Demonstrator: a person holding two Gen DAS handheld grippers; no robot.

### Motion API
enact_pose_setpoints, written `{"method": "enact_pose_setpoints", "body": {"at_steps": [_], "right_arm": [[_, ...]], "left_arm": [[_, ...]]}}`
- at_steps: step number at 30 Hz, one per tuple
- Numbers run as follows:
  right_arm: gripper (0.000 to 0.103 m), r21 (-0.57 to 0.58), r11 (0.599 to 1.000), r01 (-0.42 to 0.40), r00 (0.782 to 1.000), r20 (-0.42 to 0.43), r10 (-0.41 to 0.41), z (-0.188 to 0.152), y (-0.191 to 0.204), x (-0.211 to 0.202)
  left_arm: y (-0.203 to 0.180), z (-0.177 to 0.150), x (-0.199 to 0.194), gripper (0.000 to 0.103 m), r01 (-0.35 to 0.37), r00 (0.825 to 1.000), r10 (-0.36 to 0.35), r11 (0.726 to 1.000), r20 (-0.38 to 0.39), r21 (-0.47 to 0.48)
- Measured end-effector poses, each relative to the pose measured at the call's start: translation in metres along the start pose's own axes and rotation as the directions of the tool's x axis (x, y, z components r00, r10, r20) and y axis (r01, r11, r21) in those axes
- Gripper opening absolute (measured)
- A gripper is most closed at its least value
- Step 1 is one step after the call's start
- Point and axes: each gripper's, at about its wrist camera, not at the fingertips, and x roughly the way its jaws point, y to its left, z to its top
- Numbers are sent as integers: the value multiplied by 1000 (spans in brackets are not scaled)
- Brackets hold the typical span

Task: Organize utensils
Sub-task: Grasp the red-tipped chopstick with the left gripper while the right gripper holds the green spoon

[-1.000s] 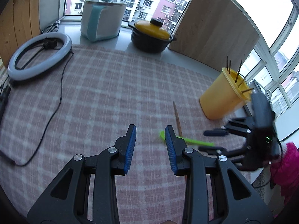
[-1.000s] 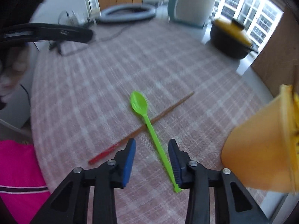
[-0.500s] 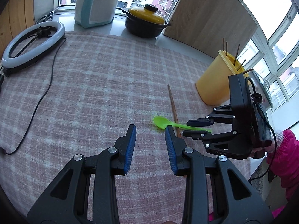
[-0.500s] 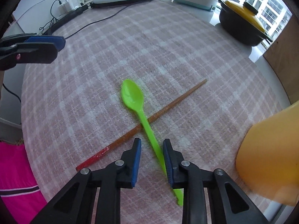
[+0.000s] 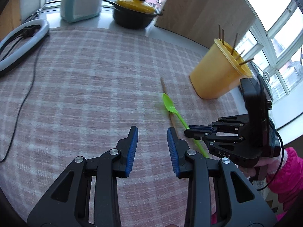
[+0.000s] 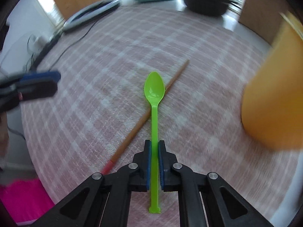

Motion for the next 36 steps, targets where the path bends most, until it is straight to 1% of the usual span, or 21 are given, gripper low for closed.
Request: {"method": "enact_pose_setpoints", "body": {"at_steps": [1,4,9,14,17,20,22,23,24,28,31,33,36], "right_arm": [[4,34,999,0,1000,10,0,-3,-3,-2],[4,76,997,29,999,35,-32,-13,-7,-8],[4,168,985,40,997,57,-50,-30,-21,-19],[4,240,970,45,996,70,-63,-44,-34,-26],[4,265,963,46,995,71,-67,-47,-40,-28],[4,281,959,45,995,71,-68,-51,-46,-30],[4,292,956,39,996,70,-63,-52,-49,-31],[5,294,955,35,996,69,-57,-51,-51,-31],[5,294,955,36,996,65,-58,-51,-51,-30],[7,275,959,62,996,45,-77,-45,-54,-27],[17,250,965,84,995,40,-96,-38,-53,-26],[18,237,967,96,994,34,-107,-31,-52,-23],[18,216,970,113,992,26,-121,-22,-51,-15]], "left_arm": [[-4,1,3,31,4,1000,-4,1000,-9,9],[-19,5,19,31,16,999,-14,999,-43,48],[-41,14,47,31,9,995,1,995,-101,99],[-56,22,76,31,-36,989,53,991,-140,125],[-60,24,94,31,-70,981,94,987,-168,143],[-61,25,107,31,-108,975,136,981,-175,161],[-62,25,110,23,-127,975,157,974,-154,187],[-62,25,110,13,-145,974,175,969,-145,198],[-60,26,111,8,-151,973,182,968,-144,202],[-47,29,109,5,-123,975,153,975,-159,188],[-37,28,105,4,-107,977,135,980,-165,168],[-30,28,101,4,-81,980,102,989,-173,124],[-25,27,98,4,-64,982,76,995,-174,74]]}}
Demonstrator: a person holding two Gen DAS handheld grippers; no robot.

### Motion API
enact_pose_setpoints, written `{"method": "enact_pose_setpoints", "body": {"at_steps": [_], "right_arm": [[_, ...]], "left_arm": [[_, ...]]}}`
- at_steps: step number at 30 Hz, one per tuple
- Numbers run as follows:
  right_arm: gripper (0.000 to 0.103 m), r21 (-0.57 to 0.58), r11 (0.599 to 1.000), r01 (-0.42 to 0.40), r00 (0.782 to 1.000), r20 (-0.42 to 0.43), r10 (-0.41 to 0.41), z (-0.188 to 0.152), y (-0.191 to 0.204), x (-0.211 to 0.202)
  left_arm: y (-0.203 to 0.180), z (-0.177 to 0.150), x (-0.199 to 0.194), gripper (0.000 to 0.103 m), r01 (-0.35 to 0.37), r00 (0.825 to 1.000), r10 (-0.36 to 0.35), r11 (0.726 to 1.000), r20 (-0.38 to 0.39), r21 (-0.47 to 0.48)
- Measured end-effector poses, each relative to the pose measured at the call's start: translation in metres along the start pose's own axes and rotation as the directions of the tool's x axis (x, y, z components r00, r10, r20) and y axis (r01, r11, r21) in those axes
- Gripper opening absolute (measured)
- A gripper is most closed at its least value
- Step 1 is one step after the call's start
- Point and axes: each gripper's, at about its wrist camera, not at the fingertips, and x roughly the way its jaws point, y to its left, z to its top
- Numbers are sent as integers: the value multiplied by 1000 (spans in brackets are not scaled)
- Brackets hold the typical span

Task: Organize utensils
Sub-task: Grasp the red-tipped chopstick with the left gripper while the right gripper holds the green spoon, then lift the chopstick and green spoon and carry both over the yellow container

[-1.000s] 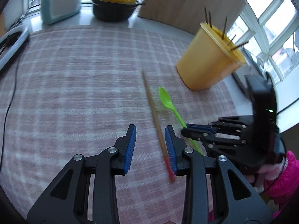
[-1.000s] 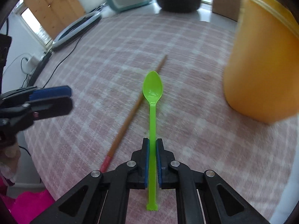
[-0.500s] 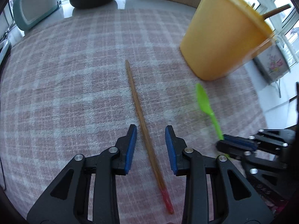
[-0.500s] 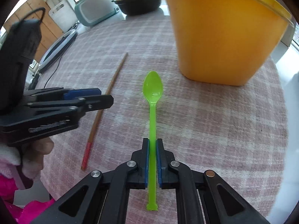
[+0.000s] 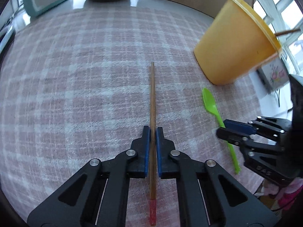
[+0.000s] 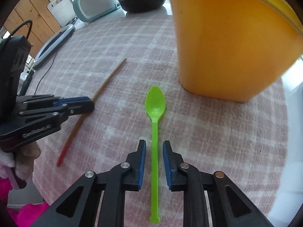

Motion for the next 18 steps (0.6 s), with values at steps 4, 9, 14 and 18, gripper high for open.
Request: {"method": "enact_pose_setpoints", "body": {"at_steps": [4,9,14,18], "right_arm": [[4,-11,1000,-7,1000,2,7,4,3,2],[4,10,999,-50,998,39,50,-2,2,-12],[4,29,995,-100,987,131,95,-12,0,-46],[4,39,990,-138,970,205,127,-19,-2,-74]], "left_arm": [[4,-3,-13,4,27,999,-27,999,23,-28],[3,-4,-43,4,53,995,-50,998,86,-33],[3,-3,-73,4,65,987,-62,998,150,-18],[-4,0,-99,4,84,975,-80,996,209,-6]]}}
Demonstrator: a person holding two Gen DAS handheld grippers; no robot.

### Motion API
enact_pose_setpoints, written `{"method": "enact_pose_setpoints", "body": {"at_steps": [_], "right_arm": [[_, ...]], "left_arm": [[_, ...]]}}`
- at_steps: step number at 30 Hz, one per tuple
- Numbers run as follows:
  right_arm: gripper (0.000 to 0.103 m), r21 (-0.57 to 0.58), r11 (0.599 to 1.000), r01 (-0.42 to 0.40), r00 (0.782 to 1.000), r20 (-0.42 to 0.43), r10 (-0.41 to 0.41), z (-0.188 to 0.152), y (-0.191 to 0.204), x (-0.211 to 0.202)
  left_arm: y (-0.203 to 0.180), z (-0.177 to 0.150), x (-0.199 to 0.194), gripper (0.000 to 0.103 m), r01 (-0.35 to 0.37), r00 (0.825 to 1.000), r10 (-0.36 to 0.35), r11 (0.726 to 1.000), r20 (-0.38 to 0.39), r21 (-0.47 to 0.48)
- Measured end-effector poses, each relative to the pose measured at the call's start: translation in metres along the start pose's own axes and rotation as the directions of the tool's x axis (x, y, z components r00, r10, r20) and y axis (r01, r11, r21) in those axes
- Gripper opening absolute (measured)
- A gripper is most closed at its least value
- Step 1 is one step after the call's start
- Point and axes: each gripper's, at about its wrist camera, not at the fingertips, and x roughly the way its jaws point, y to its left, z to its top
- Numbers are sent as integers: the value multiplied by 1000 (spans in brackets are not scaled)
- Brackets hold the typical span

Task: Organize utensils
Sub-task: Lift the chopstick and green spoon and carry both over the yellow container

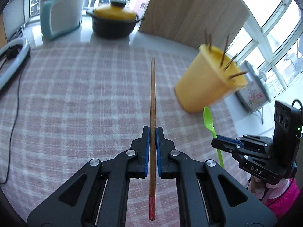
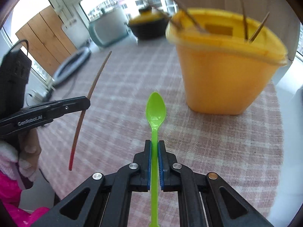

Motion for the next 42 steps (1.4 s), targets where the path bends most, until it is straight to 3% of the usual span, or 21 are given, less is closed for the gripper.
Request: {"method": "enact_pose_setpoints", "body": {"at_steps": [9,22,26,35,42], "right_arm": [[4,2,1000,-26,986,162,26,2,2,-62],[4,4,1000,26,933,359,-26,44,-32,-130],[4,7,998,59,919,390,-58,62,-45,-136],[4,42,999,30,888,458,-46,104,-73,-127],[4,57,998,2,876,481,-29,131,-84,-108]], "left_arm": [[-30,34,-47,4,58,986,-65,997,154,48],[-84,95,-52,4,81,949,-120,987,291,140],[-95,116,-39,4,83,946,-124,986,300,143],[-110,150,-11,4,96,936,-138,985,324,141],[-111,168,16,4,113,938,-144,987,316,114]]}}
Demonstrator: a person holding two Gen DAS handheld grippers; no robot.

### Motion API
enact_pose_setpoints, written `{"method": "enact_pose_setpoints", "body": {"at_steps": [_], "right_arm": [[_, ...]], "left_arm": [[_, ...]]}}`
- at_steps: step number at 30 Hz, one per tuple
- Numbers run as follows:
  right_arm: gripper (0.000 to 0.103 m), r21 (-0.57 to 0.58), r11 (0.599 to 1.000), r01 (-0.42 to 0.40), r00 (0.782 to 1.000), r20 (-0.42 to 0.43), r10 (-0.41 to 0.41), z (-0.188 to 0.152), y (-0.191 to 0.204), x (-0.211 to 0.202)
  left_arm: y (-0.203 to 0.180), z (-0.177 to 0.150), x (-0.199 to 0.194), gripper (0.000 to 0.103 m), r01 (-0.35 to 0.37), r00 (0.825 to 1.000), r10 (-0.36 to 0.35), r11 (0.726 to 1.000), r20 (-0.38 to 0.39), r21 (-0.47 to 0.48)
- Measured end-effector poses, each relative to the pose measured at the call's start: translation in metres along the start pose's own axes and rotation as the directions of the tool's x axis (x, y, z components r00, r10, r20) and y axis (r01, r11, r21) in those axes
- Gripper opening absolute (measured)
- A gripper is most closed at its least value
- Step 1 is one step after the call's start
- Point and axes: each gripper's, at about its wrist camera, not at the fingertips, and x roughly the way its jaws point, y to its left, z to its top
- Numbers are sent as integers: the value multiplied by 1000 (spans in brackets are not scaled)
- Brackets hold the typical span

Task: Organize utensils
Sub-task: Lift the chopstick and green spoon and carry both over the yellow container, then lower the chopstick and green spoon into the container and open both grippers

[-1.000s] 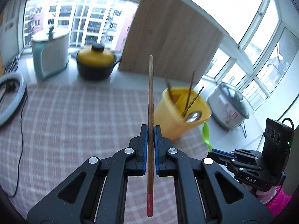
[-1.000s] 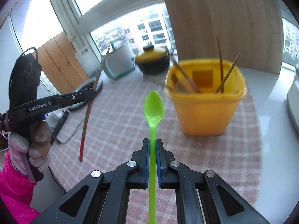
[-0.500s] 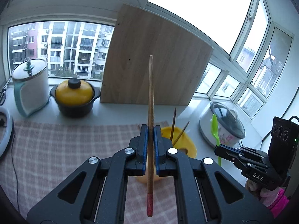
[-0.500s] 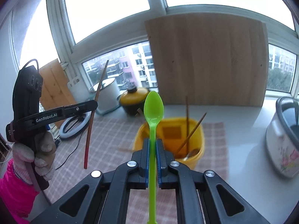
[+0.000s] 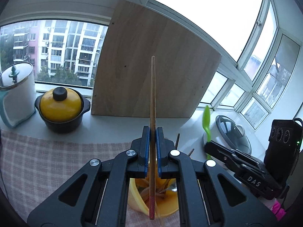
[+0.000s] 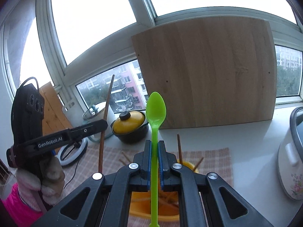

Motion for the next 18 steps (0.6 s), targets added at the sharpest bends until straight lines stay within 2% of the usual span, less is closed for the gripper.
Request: {"method": "enact_pose_setpoints", "body": {"at_steps": [11,18], "right_arm": [[4,3,1000,25,1000,9,-25,-5,-6,37],[4,-15,999,41,999,-4,-41,-14,-6,47]], "left_arm": [[3,-3,29,4,-1,1000,1,1000,1,4],[-1,-12,35,4,3,1000,-3,999,5,45]]}}
